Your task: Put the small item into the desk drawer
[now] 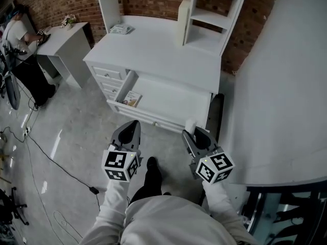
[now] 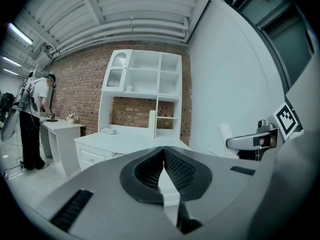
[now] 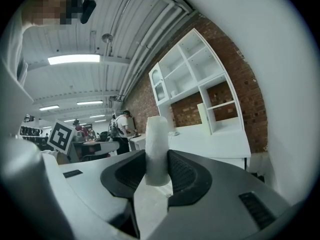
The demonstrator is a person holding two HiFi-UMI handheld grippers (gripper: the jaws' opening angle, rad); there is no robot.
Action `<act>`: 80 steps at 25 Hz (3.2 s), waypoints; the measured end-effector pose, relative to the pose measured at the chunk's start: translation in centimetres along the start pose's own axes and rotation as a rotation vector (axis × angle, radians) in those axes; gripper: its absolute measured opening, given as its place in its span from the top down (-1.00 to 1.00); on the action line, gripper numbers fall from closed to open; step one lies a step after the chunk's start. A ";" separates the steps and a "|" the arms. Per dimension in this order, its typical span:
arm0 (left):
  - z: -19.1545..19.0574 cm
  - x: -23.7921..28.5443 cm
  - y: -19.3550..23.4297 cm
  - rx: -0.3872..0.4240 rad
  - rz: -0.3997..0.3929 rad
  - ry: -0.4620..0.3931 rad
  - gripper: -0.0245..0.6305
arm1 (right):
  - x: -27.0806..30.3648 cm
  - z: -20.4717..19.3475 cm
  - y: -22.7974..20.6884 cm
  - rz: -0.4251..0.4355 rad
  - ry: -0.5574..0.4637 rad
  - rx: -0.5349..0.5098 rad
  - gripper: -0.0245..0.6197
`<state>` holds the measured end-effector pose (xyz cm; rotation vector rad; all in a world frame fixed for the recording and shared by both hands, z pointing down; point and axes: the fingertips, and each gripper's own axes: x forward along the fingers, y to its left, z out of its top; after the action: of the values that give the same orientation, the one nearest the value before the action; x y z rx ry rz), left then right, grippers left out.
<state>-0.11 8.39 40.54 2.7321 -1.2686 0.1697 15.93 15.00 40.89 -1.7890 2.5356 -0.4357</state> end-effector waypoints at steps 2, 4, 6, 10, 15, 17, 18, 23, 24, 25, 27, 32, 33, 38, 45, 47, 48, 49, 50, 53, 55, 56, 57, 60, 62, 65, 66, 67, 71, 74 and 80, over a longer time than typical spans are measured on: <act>0.2 1.6 1.5 -0.011 0.006 0.004 0.87 | 2.0 0.3 -0.6 0.001 0.005 0.005 0.45; 0.4 3.1 2.9 -0.017 0.007 0.008 0.87 | 4.1 0.6 -1.0 0.004 0.013 0.007 0.45; 0.6 4.5 4.3 -0.018 0.008 0.014 0.87 | 6.2 0.9 -1.5 0.007 0.022 0.007 0.45; 1.0 7.3 7.2 -0.017 0.009 0.023 0.87 | 10.4 1.6 -2.5 0.011 0.032 0.011 0.45; 1.8 10.5 10.5 -0.026 0.002 0.029 0.87 | 14.8 2.5 -3.1 0.020 0.035 0.014 0.45; 2.4 11.7 11.8 -0.023 0.000 0.022 0.87 | 16.5 3.2 -3.4 0.020 0.030 0.011 0.45; 2.7 12.3 12.4 -0.021 -0.001 0.018 0.87 | 17.3 3.5 -3.6 0.020 0.028 0.009 0.45; 3.1 14.3 14.7 -0.017 -0.010 0.015 0.87 | 20.7 4.0 -3.8 0.025 0.031 0.006 0.45; 3.0 14.6 15.0 -0.017 -0.012 0.017 0.87 | 21.2 4.0 -3.8 0.026 0.035 0.005 0.45; 3.0 14.9 15.3 -0.018 -0.012 0.018 0.87 | 21.7 3.9 -3.8 0.028 0.040 0.004 0.45; 2.9 15.3 16.0 -0.023 -0.007 0.023 0.87 | 22.5 3.8 -3.9 0.032 0.050 0.003 0.45; 2.4 16.0 17.1 -0.035 0.014 0.037 0.87 | 24.1 3.6 -4.0 0.056 0.076 0.008 0.45; 2.4 16.2 17.4 -0.038 0.019 0.038 0.87 | 24.5 3.6 -4.1 0.063 0.081 0.007 0.45; 2.8 17.5 18.9 -0.041 0.050 0.034 0.87 | 27.3 3.9 -4.5 0.109 0.097 -0.009 0.45; 3.2 19.2 20.9 -0.054 0.100 0.028 0.87 | 31.3 5.2 -4.9 0.183 0.114 -0.046 0.45; 3.3 19.6 21.4 -0.059 0.113 0.028 0.87 | 32.3 5.3 -5.0 0.200 0.122 -0.052 0.45; 3.3 19.8 21.7 -0.061 0.119 0.027 0.87 | 32.8 5.3 -5.1 0.207 0.126 -0.054 0.45; 3.3 20.0 22.0 -0.063 0.125 0.026 0.87 | 33.2 5.3 -5.1 0.213 0.130 -0.056 0.45; 3.4 20.1 22.2 -0.065 0.131 0.025 0.87 | 33.6 5.3 -5.2 0.220 0.135 -0.058 0.45; 3.5 20.4 23.0 -0.071 0.149 0.023 0.87 | 34.7 5.4 -5.1 0.241 0.146 -0.069 0.45; 3.6 20.6 23.5 -0.075 0.161 0.023 0.87 | 35.5 5.4 -5.0 0.254 0.154 -0.082 0.45; 3.6 20.6 23.6 -0.076 0.167 0.023 0.87 | 35.8 5.3 -5.0 0.259 0.157 -0.089 0.45; 3.6 20.6 23.8 -0.077 0.173 0.024 0.87 | 36.2 5.3 -5.0 0.266 0.162 -0.095 0.45; 3.7 20.4 24.5 -0.079 0.196 0.027 0.87 | 37.3 5.1 -4.5 0.294 0.175 -0.108 0.45; 3.9 20.3 24.9 -0.081 0.210 0.028 0.87 | 38.1 5.2 -4.2 0.314 0.184 -0.116 0.45; 3.8 20.3 25.3 -0.085 0.228 0.030 0.87 | 39.1 4.8 -4.1 0.332 0.202 -0.133 0.45; 3.7 20.2 25.5 -0.086 0.235 0.032 0.87 | 39.5 4.5 -4.1 0.336 0.209 -0.139 0.45; 3.6 20.1 25.7 -0.087 0.243 0.034 0.87 | 39.9 4.1 -4.0 0.341 0.218 -0.143 0.45; 3.1 19.6 26.6 -0.089 0.273 0.046 0.87 | 41.2 2.1 -3.7 0.363 0.269 -0.162 0.45; 2.9 19.4 27.0 -0.092 0.294 0.050 0.87 | 42.1 0.2 -3.9 0.377 0.319 -0.181 0.45; 2.6 19.1 27.7 -0.098 0.325 0.059 0.87 | 43.7 -3.5 -3.9 0.409 0.400 -0.230 0.45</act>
<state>-8.92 -24.10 42.73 2.4055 -1.6492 0.2103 3.74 -25.88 51.80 -1.2727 3.2447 -0.5492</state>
